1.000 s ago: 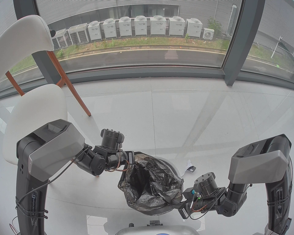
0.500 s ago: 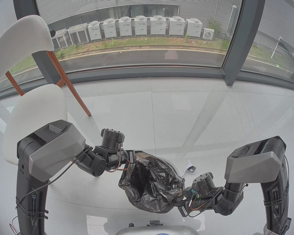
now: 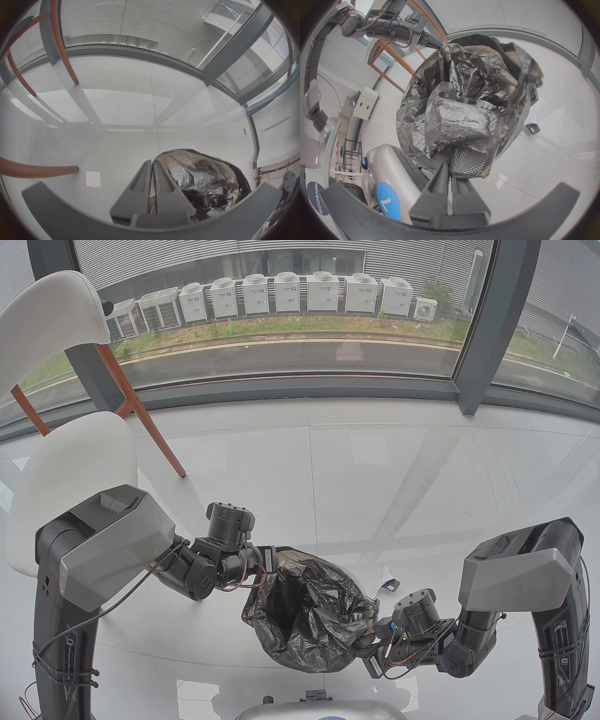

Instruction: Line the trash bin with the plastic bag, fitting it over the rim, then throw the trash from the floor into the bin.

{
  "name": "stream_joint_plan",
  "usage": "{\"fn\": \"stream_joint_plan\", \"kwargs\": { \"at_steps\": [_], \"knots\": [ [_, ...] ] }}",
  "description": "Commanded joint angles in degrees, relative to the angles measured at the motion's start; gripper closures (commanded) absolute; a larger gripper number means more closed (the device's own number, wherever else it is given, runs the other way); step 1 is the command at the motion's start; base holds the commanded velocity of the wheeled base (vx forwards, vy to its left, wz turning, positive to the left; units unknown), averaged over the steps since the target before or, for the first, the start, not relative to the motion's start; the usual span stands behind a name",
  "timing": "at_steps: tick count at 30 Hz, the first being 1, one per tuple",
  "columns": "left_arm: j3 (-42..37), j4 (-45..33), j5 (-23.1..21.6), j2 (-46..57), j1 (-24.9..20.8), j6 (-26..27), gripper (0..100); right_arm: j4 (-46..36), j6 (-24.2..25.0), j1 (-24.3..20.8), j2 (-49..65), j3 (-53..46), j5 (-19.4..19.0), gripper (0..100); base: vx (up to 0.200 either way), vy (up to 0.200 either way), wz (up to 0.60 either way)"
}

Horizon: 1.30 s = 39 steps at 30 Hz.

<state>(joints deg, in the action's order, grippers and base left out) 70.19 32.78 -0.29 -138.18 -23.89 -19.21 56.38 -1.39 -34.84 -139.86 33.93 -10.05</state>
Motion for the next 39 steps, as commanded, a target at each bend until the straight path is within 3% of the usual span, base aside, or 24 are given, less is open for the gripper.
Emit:
{"fn": "stream_joint_plan", "kwargs": {
  "at_steps": [1,13,22,39],
  "knots": [
    [0.0,0.0,0.0,-0.2,0.1,0.0,100,0.0,0.1,0.2,0.2,0.0,-0.1,0,0.0,0.0,0.0],
    [0.0,0.0,0.0,-0.2,0.3,0.0,100,-0.1,-0.6,1.5,3.1,-2.3,-1.1,0,0.0,0.0,0.0],
    [0.0,0.0,0.1,-0.2,0.2,-0.3,100,-0.7,-2.3,3.7,9.7,-4.0,-4.7,0,0.0,0.0,0.0],
    [1.3,0.0,0.1,-0.2,-0.2,-1.4,100,-1.1,-2.0,9.4,9.6,7.9,-5.4,0,0.0,0.0,0.0]
  ]
}}
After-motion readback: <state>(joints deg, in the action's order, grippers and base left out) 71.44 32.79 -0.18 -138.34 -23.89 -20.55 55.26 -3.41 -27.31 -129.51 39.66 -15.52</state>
